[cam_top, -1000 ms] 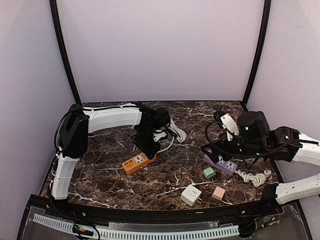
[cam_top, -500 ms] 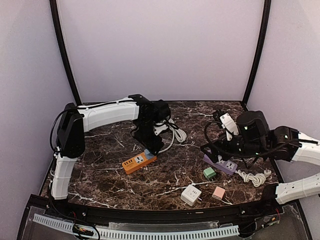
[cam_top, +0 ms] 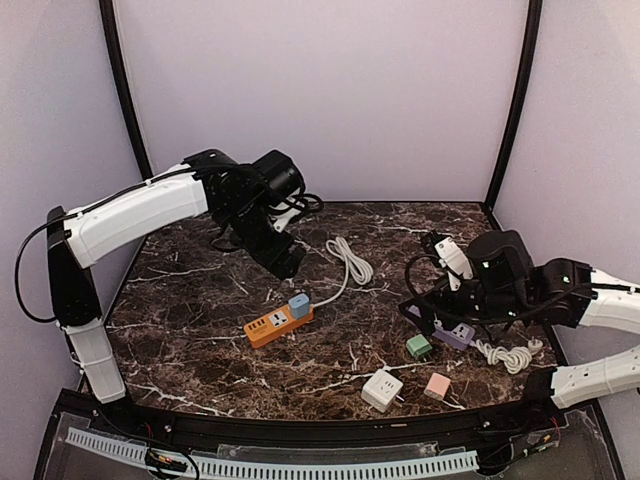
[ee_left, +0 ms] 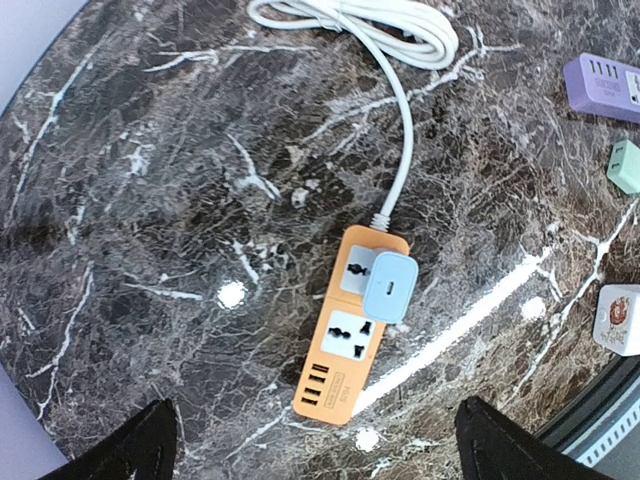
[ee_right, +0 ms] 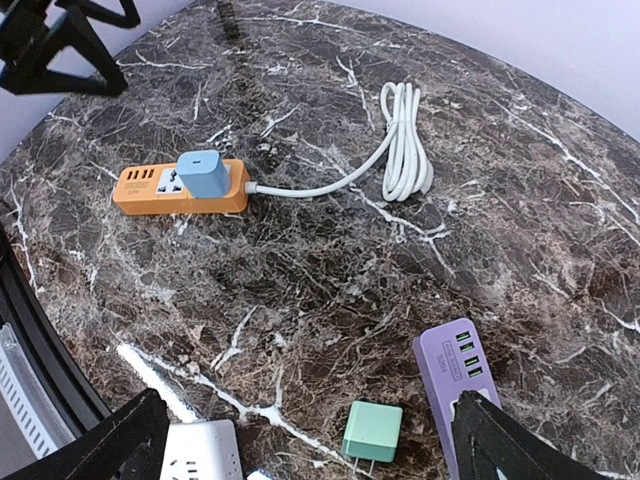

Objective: Insert the plug

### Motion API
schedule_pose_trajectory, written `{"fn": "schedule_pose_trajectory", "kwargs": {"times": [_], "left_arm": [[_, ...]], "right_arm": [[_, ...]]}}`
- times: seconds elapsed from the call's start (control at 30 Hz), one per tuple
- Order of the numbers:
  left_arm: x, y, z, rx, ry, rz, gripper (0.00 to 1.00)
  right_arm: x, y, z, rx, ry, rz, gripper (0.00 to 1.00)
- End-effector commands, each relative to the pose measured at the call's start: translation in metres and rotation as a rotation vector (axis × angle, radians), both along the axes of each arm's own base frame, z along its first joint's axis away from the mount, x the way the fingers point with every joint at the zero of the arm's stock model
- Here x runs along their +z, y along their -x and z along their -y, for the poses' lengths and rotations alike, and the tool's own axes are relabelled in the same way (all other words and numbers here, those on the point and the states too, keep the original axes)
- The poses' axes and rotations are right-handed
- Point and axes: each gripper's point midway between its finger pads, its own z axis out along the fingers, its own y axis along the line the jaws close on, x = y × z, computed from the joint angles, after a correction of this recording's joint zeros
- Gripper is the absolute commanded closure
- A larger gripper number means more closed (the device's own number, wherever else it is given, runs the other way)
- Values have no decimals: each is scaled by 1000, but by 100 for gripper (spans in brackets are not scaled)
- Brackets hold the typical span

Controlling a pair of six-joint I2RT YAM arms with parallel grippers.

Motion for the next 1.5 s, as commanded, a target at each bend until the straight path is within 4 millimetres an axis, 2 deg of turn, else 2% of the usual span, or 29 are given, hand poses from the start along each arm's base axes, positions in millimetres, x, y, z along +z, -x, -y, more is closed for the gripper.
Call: {"fn": "schedule_pose_trajectory", "kwargs": {"times": [0.0, 0.1, 0.17, 0.27, 0.3, 0.33, 0.37, 0.4, 0.5, 0.63, 0.9, 1.03, 1.27, 1.47], "left_arm": [[33, -5, -34, 118, -5, 135, 1], [49, -10, -59, 212, -20, 207, 1], [49, -14, -81, 314, -36, 216, 1], [35, -13, -117, 464, -48, 159, 1], [36, -13, -128, 508, -17, 145, 1], [28, -12, -131, 515, -14, 134, 1], [33, -10, -134, 508, 18, 139, 1], [29, -10, -132, 500, 35, 144, 1], [34, -4, -132, 478, 97, 162, 1], [27, 9, -131, 483, 127, 111, 1], [2, 39, -108, 443, 295, -41, 3], [-2, 53, -98, 419, 373, -98, 3], [-9, 61, -91, 400, 406, -149, 6], [-9, 64, -82, 375, 457, -170, 7]], "right_arm": [[-13, 6, -6, 29, -12, -46, 1], [-23, 10, -10, 56, -11, -74, 1], [-27, 13, -13, 72, -14, -92, 1], [-36, 19, -18, 105, -10, -126, 1], [-39, 22, -19, 118, -10, -137, 1], [-43, 25, -20, 132, -8, -151, 1], [-46, 28, -21, 142, -7, -163, 1], [-49, 30, -22, 148, -5, -176, 1], [-57, 41, -27, 182, -12, -215, 2], [-69, 57, -32, 211, -8, -266, 1], [-93, 80, -39, 208, 24, -309, 1], [-105, 93, -43, 207, 54, -313, 2], [-126, 103, -46, 205, 115, -303, 1], [-134, 103, -49, 211, 149, -261, 1]]}}
